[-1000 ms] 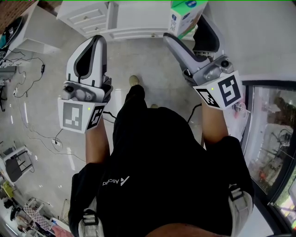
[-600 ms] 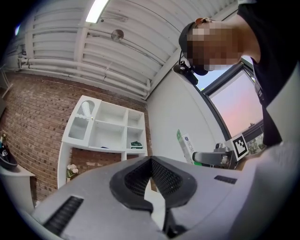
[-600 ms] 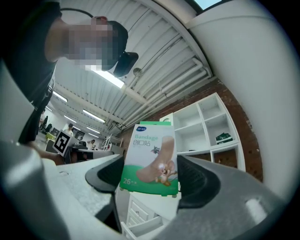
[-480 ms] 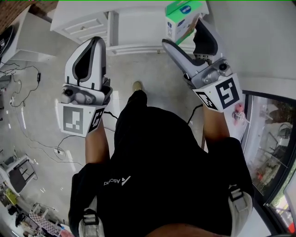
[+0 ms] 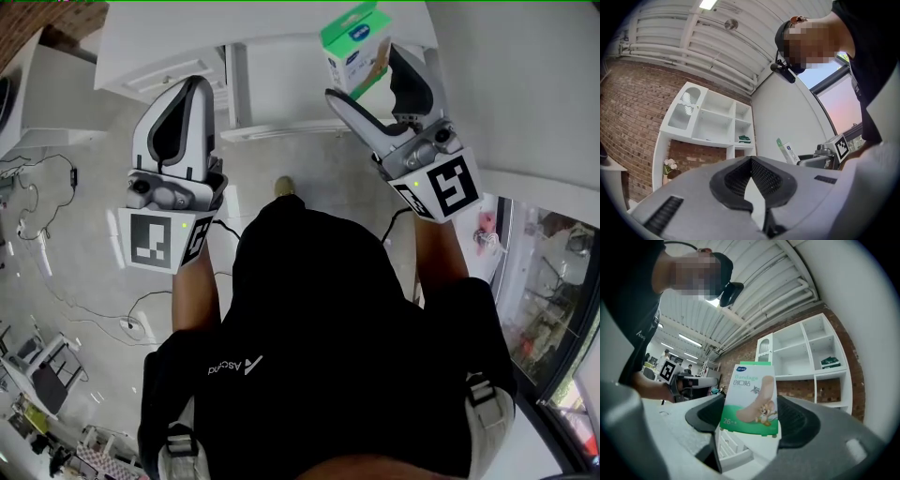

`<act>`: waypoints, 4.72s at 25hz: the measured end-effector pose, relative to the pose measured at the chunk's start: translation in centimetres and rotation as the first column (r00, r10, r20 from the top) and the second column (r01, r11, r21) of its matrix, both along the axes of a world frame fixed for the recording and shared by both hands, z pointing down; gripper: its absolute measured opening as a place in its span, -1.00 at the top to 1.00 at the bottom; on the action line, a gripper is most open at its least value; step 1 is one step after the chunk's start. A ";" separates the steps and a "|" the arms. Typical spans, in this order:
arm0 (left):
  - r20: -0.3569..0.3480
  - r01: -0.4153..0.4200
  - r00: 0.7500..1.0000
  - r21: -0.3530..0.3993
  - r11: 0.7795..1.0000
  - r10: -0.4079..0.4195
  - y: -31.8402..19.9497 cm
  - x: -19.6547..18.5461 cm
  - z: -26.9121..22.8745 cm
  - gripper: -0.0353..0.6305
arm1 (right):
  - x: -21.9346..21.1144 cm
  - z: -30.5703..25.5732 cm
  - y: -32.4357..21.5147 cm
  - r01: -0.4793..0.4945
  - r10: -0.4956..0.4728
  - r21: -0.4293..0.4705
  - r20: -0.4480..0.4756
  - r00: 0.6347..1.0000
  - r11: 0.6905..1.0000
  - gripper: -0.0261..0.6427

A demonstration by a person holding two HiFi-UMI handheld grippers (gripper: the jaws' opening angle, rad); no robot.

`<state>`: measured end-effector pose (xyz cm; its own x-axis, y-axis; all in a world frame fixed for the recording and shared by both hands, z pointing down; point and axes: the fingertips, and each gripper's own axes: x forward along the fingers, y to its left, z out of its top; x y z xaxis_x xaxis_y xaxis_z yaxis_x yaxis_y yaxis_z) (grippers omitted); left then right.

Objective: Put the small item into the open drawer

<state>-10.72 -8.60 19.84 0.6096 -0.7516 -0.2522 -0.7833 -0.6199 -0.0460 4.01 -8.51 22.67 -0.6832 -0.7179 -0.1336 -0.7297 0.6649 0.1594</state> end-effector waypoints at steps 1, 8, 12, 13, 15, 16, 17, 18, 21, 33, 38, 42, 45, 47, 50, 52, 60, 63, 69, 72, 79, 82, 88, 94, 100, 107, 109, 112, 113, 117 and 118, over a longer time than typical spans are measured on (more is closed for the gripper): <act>-0.004 -0.003 1.000 -0.003 1.000 0.003 -0.8 -0.6 0.2 0.90 | -0.6 0.3 -0.8 -0.002 0.002 -0.007 -0.015 1.000 1.000 -0.12; -0.018 -0.005 1.000 -0.051 0.999 0.004 -8.2 -5.2 3.0 0.90 | -5.9 4.5 -8.5 -0.004 -0.006 -0.085 -0.117 0.993 0.996 -0.12; -0.022 0.004 1.000 -0.082 0.997 -0.005 -10.1 -5.6 4.5 0.90 | -6.7 7.5 -11.0 0.010 -0.034 -0.142 -0.173 0.984 0.990 -0.13; -0.022 0.006 1.000 -0.087 0.996 -0.008 -10.4 -5.7 4.8 0.90 | -6.9 8.2 -11.5 0.014 -0.043 -0.154 -0.183 0.982 0.988 -0.13; -0.021 0.014 1.000 -0.097 0.995 -0.016 -10.9 -5.8 5.3 0.90 | -7.2 9.5 -12.4 0.025 -0.061 -0.177 -0.202 0.978 0.984 -0.12; -0.021 0.019 1.000 -0.101 0.995 -0.021 -11.1 -5.9 5.5 0.90 | -7.4 10.2 -12.8 0.031 -0.071 -0.189 -0.212 0.975 0.982 -0.12; -0.020 0.026 0.999 -0.104 0.994 -0.028 -11.3 -5.9 5.7 0.90 | -7.5 10.9 -13.1 0.036 -0.081 -0.200 -0.223 0.972 0.979 -0.12; -0.020 0.034 0.999 -0.106 0.994 -0.036 -11.5 -6.0 5.9 0.90 | -7.7 11.6 -13.5 0.040 -0.091 -0.211 -0.233 0.968 0.977 -0.12; -0.017 0.054 0.998 -0.115 0.992 -0.056 -12.2 -6.3 6.6 0.90 | -8.1 14.1 -14.7 0.042 -0.114 -0.266 -0.263 0.958 0.963 -0.12; -0.006 0.111 0.994 -0.175 0.978 -0.114 -14.3 -5.5 8.8 0.90 | -7.7 25.1 -17.2 0.046 -0.246 -0.463 -0.384 0.890 0.885 -0.12; 0.010 0.139 0.990 -0.192 0.972 -0.140 -14.9 -5.4 9.5 0.90 | -7.7 28.7 -17.9 0.047 -0.317 -0.539 -0.420 0.850 0.841 -0.12; 0.019 0.166 0.986 -0.205 0.965 -0.166 -15.3 -5.2 9.9 0.90 | -7.3 32.1 -18.6 0.037 -0.366 -0.600 -0.436 0.822 0.799 -0.12; 0.024 0.188 0.982 -0.214 0.959 -0.187 -15.5 -5.4 10.1 0.90 | -7.3 34.5 -19.2 0.024 -0.390 -0.645 -0.431 0.814 0.764 -0.12; 0.029 0.203 0.979 -0.221 0.954 -0.201 -15.6 -5.6 10.3 0.90 | -7.3 35.9 -19.6 0.011 -0.398 -0.668 -0.431 0.810 0.745 -0.12; 0.040 0.226 0.974 -0.232 0.946 -0.223 -15.7 -6.2 10.8 0.90 | -7.1 38.3 -20.2 -0.035 -0.400 -0.707 -0.440 0.804 0.706 -0.13; 0.051 0.241 0.971 -0.240 0.941 -0.236 -15.8 -6.8 11.2 0.90 | -7.0 39.7 -20.5 -0.068 -0.400 -0.732 -0.445 0.801 0.678 -0.12; 0.070 0.275 0.962 -0.264 0.925 -0.265 -16.1 -7.4 12.1 0.90 | -6.6 43.6 -21.7 -0.160 -0.395 -0.768 -0.482 0.782 0.620 -0.13; 0.080 0.283 0.959 -0.272 0.920 -0.271 -16.1 -7.8 12.3 0.90 | -6.7 44.5 -22.0 -0.181 -0.399 -0.775 -0.493 0.773 0.606 -0.13; 0.101 0.300 0.954 -0.286 0.910 -0.282 -15.8 -8.6 13.0 0.90 | -6.9 46.1 -22.2 -0.194 -0.411 -0.778 -0.505 0.759 0.598 -0.13; 0.100 0.304 0.953 -0.289 0.908 -0.288 -15.7 -8.8 13.0 0.90 | -6.9 46.4 -22.3 -0.202 -0.406 -0.775 -0.512 0.757 0.599 -0.13; 0.107 0.295 0.955 -0.289 0.911 -0.275 -15.2 -8.8 13.1 0.90 | -6.7 44.8 -22.5 -0.193 -0.376 -0.761 -0.504 0.777 0.619 -0.14; 0.103 0.282 0.959 -0.285 0.916 -0.263 -15.1 -8.4 13.0 0.90 | -6.7 43.0 -22.4 -0.156 -0.365 -0.749 -0.479 0.798 0.644 -0.13; 0.077 0.240 0.971 -0.270 0.933 -0.227 -15.1 -7.0 12.1 0.90 | -6.9 35.3 -21.7 -0.047 -0.309 -0.675 -0.397 0.864 0.736 0.08; 0.059 0.178 0.984 -0.249 0.952 -0.169 -14.9 -4.4 11.2 0.90 | -6.9 25.4 -21.2 0.049 -0.234 -0.532 -0.285 0.930 0.845 0.43; 0.043 0.115 0.993 -0.221 0.968 -0.108 -14.3 -1.8 9.9 0.90 | -6.5 16.7 -19.2 0.096 -0.179 -0.380 -0.191 0.965 0.920 0.70; 0.022 0.045 0.999 -0.189 0.981 -0.041 -13.4 1.1 7.7 0.90 | -5.7 9.2 -16.8 0.112 -0.137 -0.232 -0.095 0.986 0.966 0.81; 0.021 0.025 1.000 -0.178 0.984 -0.022 -13.1 1.8 7.0 0.90 | -5.5 7.3 -16.0 0.115 -0.131 -0.193 -0.072 0.989 0.974 0.84; 0.018 -0.002 1.000 -0.161 0.987 0.005 -12.7 2.8 5.9 0.90 | -5.3 5.0 -15.1 0.120 -0.126 -0.158 -0.031 0.992 0.980 0.89; 0.016 -0.010 1.000 -0.154 0.988 0.012 -12.5 3.1 5.6 0.90 | -5.2 4.5 -14.7 0.121 -0.124 -0.149 -0.017 0.992 0.981 0.90; 0.005 -0.030 0.999 -0.128 0.991 0.031 -11.9 3.9 4.4 0.90 | -4.7 2.8 -13.4 0.127 -0.125 -0.114 0.026 0.992 0.985 0.91; 0.004 -0.034 0.999 -0.125 0.992 0.035 -11.7 4.0 4.2 0.90 | -4.6 2.4 -13.0 0.128 -0.124 -0.105 0.036 0.992 0.986 0.91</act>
